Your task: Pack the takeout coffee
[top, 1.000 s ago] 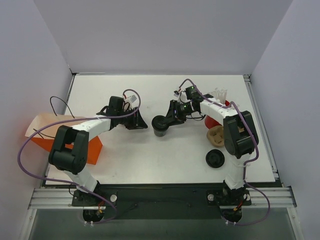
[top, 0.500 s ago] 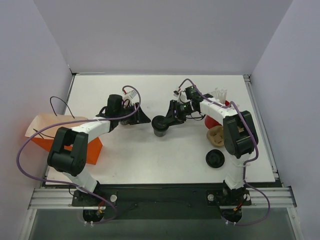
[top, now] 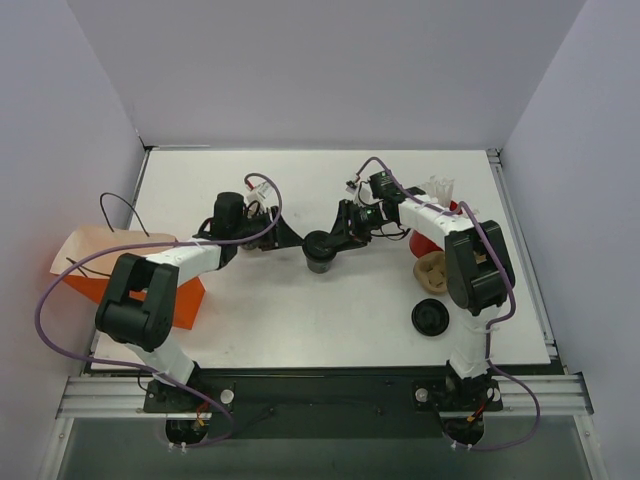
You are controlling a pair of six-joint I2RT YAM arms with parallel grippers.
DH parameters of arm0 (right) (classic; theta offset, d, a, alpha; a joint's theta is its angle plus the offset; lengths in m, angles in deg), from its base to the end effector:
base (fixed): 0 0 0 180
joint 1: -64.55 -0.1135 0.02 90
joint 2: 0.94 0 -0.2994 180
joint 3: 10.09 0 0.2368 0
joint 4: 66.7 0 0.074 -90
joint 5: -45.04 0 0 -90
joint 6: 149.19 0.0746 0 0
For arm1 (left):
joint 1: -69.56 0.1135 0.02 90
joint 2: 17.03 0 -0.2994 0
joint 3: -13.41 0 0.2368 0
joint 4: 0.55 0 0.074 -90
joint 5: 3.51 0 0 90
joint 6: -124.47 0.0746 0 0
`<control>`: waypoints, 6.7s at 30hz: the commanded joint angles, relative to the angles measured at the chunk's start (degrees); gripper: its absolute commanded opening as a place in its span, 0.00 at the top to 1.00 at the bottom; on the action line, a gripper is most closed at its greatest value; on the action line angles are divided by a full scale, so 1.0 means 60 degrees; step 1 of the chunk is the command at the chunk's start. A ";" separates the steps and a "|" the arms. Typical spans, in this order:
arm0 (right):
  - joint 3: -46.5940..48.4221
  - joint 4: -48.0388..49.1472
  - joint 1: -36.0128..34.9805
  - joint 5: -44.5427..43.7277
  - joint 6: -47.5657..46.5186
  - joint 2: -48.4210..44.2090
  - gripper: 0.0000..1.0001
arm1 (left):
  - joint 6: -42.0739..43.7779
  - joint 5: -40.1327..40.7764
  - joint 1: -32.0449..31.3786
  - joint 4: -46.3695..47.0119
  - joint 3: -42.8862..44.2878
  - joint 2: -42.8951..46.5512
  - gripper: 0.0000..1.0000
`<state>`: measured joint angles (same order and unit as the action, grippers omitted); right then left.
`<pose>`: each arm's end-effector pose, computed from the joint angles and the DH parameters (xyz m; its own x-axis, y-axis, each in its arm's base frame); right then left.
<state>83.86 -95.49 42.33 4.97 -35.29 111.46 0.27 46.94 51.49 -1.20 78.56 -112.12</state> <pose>0.3872 0.2198 0.2258 -0.9149 -0.0920 -0.3931 -0.3869 0.4777 0.7887 0.3322 -0.1584 0.2266 -0.8275 -0.1859 -0.5298 0.3569 0.5544 -0.7519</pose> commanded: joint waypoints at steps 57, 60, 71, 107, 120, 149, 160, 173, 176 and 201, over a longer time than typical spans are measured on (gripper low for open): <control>0.2667 -0.2965 -0.0633 -0.0324 -0.2826 0.1935 0.72 | -0.0556 0.2754 -0.1736 -0.1750 -0.0432 0.1214 0.57; 0.2873 -0.3215 -0.0779 -0.0543 -0.3001 0.2009 0.72 | -0.0453 0.2286 -0.1253 -0.1824 -0.0298 0.1317 0.55; 0.3078 -0.3259 -0.1028 -0.0734 -0.3046 0.2024 0.73 | 0.0396 0.1245 -0.0637 -0.1311 0.0127 0.1068 0.53; 0.3328 -0.3552 -0.1058 -0.0895 -0.3002 0.1921 0.74 | 0.0807 0.1274 0.0228 -0.1370 -0.0063 0.1156 0.53; 0.3371 -0.3523 -0.1058 -0.0807 -0.2929 0.2024 0.74 | 0.0528 0.1142 0.0111 -0.0800 -0.0502 0.0746 0.58; 0.3195 -0.3523 -0.0999 -0.0793 -0.2885 0.1950 0.74 | -0.0175 0.0556 0.0462 0.0051 -0.0971 0.0629 0.53; 0.2757 -0.3347 -0.1043 -0.0866 -0.2900 0.2155 0.75 | -0.0044 0.2119 0.0257 -0.0562 -0.1090 0.0219 0.57; 0.1599 -0.2688 -0.0882 -0.1335 -0.2724 0.1995 0.76 | 0.0192 0.5595 -0.1120 -0.2763 -0.1483 0.0247 0.57; 0.1949 -0.2731 -0.0882 -0.1291 -0.2709 0.1892 0.76 | 0.0060 0.5348 -0.1280 -0.2805 -0.1573 0.0729 0.57; 0.3225 -0.2673 -0.1014 -0.1584 -0.1918 0.1701 0.50 | -0.1288 0.4995 -0.1794 -0.2513 -0.2333 0.2225 0.58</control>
<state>102.13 -111.51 36.69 1.89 -46.77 120.77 -7.29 79.13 42.81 -7.08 68.16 -98.44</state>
